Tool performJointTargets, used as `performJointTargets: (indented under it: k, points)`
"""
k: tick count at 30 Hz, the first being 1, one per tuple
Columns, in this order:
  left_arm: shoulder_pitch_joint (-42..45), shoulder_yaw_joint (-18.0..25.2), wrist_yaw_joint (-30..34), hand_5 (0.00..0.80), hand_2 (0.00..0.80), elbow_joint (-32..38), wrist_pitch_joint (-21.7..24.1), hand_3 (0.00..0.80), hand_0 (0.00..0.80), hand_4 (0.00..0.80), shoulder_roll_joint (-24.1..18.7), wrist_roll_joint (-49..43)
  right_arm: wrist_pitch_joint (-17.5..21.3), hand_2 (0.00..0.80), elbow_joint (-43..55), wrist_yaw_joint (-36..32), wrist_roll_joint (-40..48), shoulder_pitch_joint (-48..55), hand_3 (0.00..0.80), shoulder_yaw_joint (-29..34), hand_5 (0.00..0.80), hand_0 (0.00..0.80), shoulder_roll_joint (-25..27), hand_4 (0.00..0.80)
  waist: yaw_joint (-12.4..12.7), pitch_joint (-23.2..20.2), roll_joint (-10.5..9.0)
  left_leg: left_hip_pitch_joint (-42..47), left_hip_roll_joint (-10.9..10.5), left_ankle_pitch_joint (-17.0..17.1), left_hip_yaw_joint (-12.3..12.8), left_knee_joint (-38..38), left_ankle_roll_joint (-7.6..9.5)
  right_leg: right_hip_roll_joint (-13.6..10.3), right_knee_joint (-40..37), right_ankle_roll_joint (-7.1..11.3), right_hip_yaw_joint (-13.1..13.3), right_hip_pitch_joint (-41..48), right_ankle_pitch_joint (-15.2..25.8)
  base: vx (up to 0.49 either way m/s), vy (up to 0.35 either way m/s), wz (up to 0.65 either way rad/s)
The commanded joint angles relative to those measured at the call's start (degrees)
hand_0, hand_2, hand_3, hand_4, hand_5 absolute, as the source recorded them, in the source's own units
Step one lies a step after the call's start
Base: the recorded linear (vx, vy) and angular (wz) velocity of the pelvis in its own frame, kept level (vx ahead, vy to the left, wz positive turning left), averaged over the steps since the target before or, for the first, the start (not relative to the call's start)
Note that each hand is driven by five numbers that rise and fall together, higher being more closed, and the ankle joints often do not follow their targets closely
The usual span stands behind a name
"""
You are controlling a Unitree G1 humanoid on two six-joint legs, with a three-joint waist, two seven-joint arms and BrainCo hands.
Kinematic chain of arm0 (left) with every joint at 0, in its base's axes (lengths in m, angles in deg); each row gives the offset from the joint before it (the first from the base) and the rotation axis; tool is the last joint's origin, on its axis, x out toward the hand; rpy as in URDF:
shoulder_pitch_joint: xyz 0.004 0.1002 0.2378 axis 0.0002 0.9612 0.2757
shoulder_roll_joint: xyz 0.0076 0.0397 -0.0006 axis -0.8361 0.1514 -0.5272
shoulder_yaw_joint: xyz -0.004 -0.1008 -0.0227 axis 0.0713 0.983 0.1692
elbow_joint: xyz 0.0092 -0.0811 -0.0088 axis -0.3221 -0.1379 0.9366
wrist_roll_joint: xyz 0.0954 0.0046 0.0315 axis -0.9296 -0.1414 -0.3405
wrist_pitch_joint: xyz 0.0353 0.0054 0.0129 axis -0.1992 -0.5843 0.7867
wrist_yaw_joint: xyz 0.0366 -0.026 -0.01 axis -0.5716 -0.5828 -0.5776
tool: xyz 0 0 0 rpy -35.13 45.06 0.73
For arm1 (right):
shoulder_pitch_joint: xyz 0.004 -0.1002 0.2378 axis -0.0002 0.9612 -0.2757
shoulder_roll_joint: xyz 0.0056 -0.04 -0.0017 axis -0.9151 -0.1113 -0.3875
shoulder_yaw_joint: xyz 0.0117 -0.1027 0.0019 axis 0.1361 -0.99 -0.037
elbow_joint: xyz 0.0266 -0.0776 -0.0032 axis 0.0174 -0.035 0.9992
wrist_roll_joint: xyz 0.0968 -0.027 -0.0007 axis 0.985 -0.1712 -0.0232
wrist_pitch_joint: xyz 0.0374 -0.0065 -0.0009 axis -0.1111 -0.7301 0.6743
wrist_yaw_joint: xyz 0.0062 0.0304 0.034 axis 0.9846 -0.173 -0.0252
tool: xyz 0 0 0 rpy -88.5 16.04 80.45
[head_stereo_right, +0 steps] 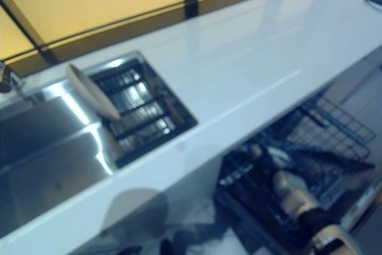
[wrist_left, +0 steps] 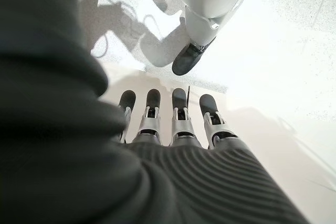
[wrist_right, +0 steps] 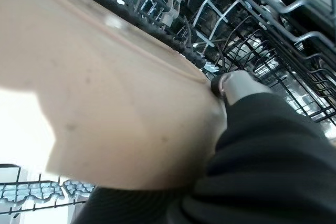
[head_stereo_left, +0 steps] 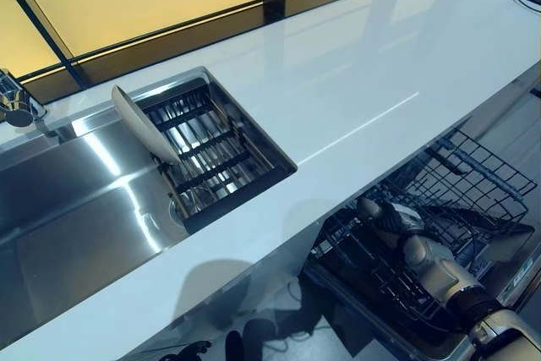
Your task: Take plates into dishwasher
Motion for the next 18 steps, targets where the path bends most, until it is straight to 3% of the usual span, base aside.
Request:
performJointTargets:
  k: [1, 18]
  points:
    - [-3.24, -2.81, 0.46, 0.0, 0.0, -0.89, 0.87, 0.0, 0.0, 0.0, 0.1, -0.07, -0.51, 0.8, -2.35, 1.41, -0.72, -5.15, 0.8, -2.77, 0.8, 0.8, 0.38, 0.8, 1.69, 0.3, 0.02, 1.43, -2.03, -5.23, -0.67, -0.21, -0.16, -1.5, 7.45, 0.45, 1.56, -8.14, -0.01, 0.0, 0.0, 0.0]
    - [-4.36, -4.75, -0.12, 0.0, 0.0, -1.74, 1.95, 0.0, 0.0, 0.0, 1.15, 0.59, -1.25, 0.8, -14.47, 2.14, 0.47, -6.02, 0.8, -3.56, 0.8, 0.8, -4.02, 0.8, 2.53, 1.05, 1.02, 1.04, -2.4, -5.04, -1.09, -0.21, -0.14, -1.84, 7.78, 0.34, 0.67, -8.69, 0.22, -0.001, 0.0, 0.01]
